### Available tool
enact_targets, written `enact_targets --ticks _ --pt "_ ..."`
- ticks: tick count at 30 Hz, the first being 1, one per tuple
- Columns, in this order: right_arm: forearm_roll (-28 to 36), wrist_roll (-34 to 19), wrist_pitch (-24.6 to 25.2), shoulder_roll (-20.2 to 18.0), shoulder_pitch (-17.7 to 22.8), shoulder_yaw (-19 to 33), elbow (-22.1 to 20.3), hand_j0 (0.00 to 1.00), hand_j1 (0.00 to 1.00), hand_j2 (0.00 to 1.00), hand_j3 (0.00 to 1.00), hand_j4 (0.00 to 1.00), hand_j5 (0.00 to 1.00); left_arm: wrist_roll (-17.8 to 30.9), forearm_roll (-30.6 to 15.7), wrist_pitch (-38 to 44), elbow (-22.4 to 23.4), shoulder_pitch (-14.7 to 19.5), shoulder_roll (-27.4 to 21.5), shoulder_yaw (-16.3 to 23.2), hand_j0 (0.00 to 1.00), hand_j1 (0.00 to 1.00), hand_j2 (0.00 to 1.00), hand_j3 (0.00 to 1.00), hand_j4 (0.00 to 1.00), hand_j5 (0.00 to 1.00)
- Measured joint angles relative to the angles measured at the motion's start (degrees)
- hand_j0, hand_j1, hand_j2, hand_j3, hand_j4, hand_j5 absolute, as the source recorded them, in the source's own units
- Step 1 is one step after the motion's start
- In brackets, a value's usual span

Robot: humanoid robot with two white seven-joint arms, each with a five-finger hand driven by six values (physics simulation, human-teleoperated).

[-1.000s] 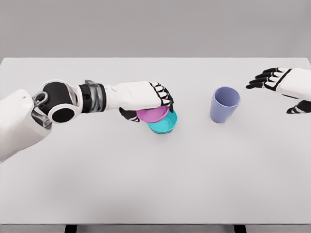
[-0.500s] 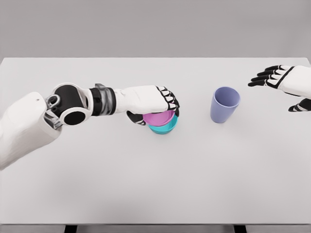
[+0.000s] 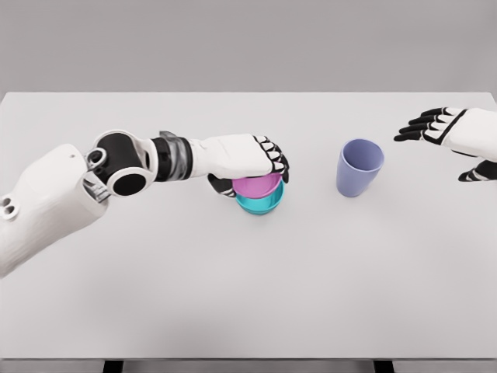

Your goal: Stacking bowl and cup with both arms

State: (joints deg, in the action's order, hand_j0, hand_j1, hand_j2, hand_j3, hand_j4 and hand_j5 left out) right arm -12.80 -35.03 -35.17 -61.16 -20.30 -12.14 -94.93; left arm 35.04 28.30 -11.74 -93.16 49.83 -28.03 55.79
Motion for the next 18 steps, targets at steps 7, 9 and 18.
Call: enact_targets --ticks 7,9,18 --pt "-0.75 0.0 0.01 0.15 -0.44 -1.2 -1.29 1.0 1.0 1.0 1.0 1.0 1.0 -0.01 0.51 -0.05 0.56 -0.18 0.64 0.06 0.7 0.7 0.7 0.7 0.7 0.7" --pt "-1.21 0.0 0.0 -0.01 -0.53 -1.04 -1.2 1.0 1.0 1.0 1.0 1.0 1.0 -0.01 0.57 -0.05 0.63 -0.26 0.67 0.07 0.72 0.72 0.72 0.72 0.72 0.72" --pt "-1.64 0.0 0.01 -0.13 0.53 0.39 -2.32 1.0 1.0 1.0 1.0 1.0 1.0 -0.04 0.83 -0.05 0.85 -0.35 0.7 0.4 0.84 0.84 0.84 0.84 0.84 0.84"
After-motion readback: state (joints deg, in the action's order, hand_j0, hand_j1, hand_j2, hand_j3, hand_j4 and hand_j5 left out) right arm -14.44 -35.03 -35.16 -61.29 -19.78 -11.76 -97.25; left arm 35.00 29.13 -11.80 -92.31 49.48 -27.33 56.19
